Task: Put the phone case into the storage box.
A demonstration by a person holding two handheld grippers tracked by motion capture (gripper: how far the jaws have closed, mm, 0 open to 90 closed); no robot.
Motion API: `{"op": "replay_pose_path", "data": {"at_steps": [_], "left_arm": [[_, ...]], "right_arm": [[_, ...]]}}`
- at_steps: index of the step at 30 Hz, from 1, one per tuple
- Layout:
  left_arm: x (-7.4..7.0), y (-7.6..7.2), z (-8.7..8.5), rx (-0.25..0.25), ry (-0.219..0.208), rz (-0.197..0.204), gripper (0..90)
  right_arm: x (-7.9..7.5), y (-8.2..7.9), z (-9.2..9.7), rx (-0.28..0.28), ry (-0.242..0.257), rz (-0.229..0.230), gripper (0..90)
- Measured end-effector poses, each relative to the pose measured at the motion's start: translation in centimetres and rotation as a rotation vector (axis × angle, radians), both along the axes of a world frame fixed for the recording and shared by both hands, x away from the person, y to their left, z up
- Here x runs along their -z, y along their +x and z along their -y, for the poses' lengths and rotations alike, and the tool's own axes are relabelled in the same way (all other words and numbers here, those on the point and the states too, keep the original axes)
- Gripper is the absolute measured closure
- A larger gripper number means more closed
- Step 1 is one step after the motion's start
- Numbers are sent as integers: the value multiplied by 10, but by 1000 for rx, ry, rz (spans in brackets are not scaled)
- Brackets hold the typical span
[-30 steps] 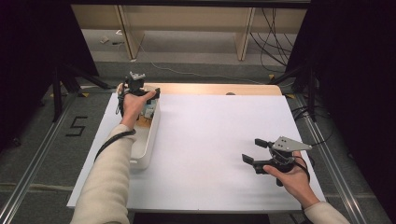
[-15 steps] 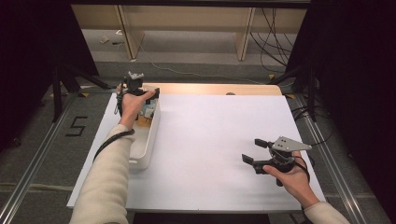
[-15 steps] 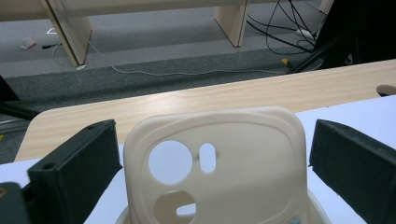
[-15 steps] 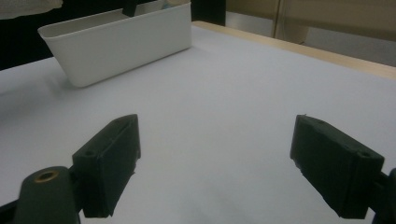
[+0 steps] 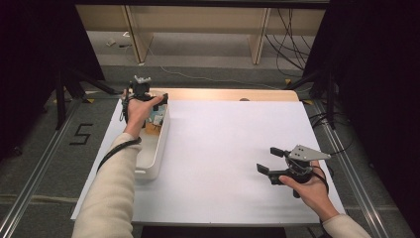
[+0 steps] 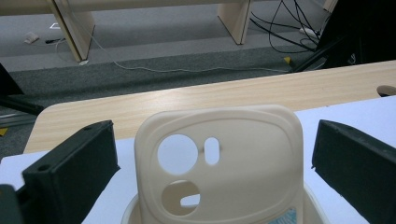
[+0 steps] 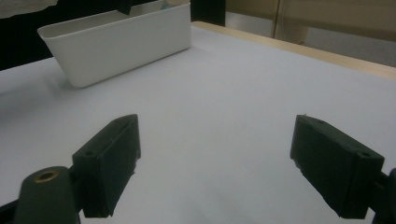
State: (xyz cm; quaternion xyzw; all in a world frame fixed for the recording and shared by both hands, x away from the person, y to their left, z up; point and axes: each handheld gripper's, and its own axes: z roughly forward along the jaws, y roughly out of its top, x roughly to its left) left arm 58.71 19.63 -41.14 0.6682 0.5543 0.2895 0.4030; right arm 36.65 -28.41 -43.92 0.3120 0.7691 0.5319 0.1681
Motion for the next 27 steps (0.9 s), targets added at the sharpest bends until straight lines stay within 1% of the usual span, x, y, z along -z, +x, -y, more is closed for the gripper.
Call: {"op": "replay_pose_path", "data": {"at_steps": [10,20,27], "left_arm": [[-6,-8,-3,23,-14,10,0],[-9,-20,-4,42,-33,12,16],[-12,-26,-4,52,-40,27,18]], "right_arm": [[0,0,0,3,0,2,169],[0,0,0,4,1,0,169],[0,0,0,5,0,0,169]]}}
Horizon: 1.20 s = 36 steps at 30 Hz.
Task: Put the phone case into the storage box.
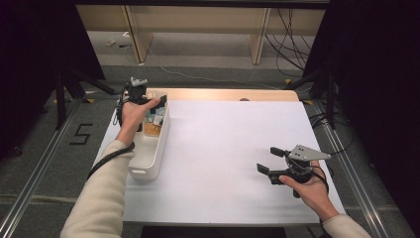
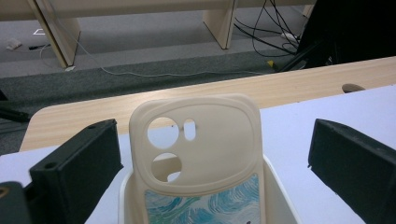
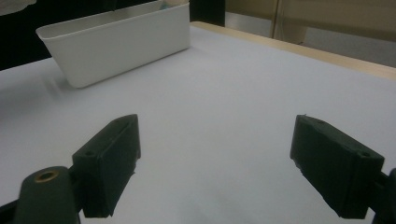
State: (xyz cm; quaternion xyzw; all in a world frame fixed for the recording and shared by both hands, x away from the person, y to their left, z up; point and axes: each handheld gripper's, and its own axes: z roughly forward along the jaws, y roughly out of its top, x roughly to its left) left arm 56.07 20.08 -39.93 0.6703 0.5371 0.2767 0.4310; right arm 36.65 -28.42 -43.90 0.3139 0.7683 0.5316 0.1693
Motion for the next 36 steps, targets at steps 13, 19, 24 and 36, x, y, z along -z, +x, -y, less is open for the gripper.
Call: {"op": "replay_pose_path", "data": {"at_steps": [13,19,24,36], "left_arm": [[-4,-15,-3,25,-8,20,27],[-8,-22,-4,35,-13,29,27],[-8,-28,-5,43,-25,32,32],[-10,-42,-3,80,-30,38,33]], "right_arm": [[0,0,0,-1,-1,2,169],[0,0,-1,-1,-1,2,169],[0,0,-1,0,-2,2,168],[-1,0,-1,0,-2,4,169]]}}
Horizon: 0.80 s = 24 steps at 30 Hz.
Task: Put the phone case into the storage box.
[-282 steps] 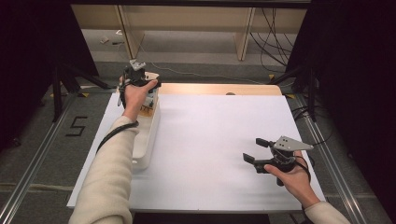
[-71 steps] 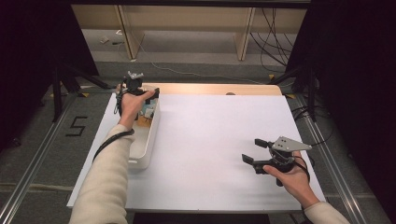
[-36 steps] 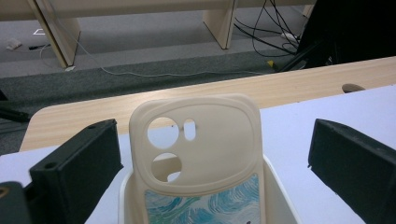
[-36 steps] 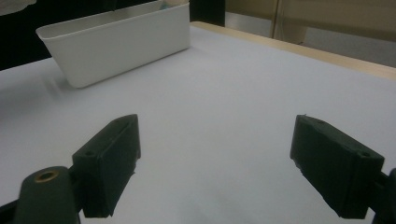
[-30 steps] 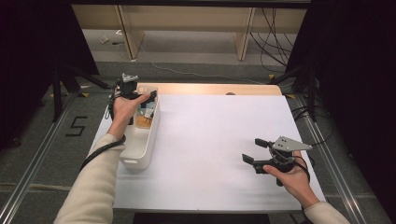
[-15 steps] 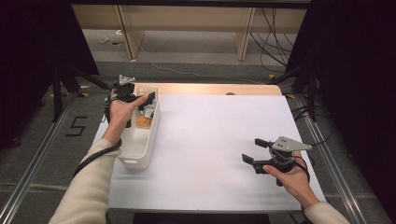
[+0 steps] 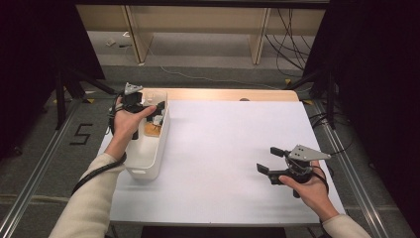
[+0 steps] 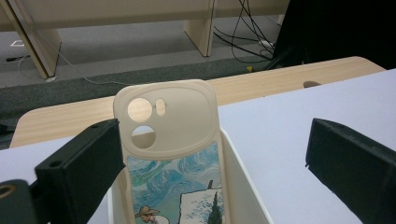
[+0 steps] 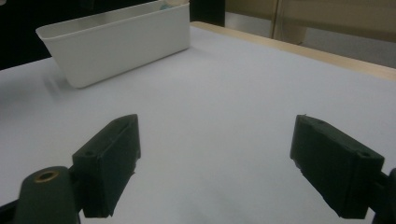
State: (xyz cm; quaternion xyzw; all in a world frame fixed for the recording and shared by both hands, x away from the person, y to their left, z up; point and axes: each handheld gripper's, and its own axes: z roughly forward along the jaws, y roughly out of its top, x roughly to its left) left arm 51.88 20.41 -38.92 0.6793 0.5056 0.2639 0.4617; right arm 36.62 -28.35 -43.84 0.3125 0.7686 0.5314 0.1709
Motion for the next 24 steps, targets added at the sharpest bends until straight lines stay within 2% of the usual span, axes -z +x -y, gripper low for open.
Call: {"op": "replay_pose_path", "data": {"at_steps": [15,24], "left_arm": [[-2,-13,-1,25,-8,5,33],[-1,-19,-3,31,0,5,33]], "right_arm": [[0,0,0,-2,0,3,169],[0,0,0,-3,-1,3,169]]}}
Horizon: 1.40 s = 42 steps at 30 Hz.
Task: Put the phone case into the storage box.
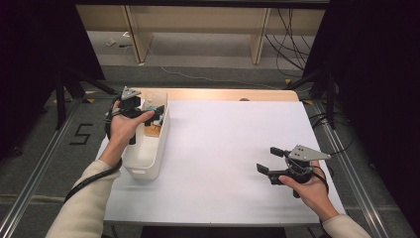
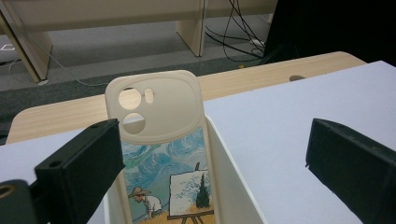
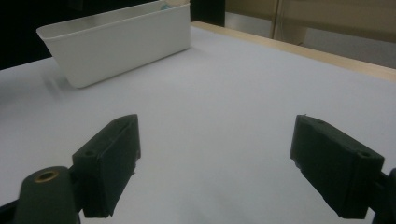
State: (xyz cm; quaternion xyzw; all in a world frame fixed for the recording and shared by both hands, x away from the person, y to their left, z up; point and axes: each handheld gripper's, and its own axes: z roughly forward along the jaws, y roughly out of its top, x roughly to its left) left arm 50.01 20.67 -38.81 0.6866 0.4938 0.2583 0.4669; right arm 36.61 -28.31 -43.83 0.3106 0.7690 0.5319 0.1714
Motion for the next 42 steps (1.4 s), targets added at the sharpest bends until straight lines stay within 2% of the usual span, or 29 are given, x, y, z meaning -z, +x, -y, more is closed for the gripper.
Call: {"op": "replay_pose_path", "data": {"at_steps": [7,19,42], "left_arm": [[-1,-7,0,16,-11,5,33],[-2,-17,0,29,3,19,33],[-2,-32,1,54,3,44,28]], "right_arm": [[0,0,0,2,-3,0,169],[0,0,0,2,-4,-1,169],[-1,-1,0,3,-7,0,169]]}}
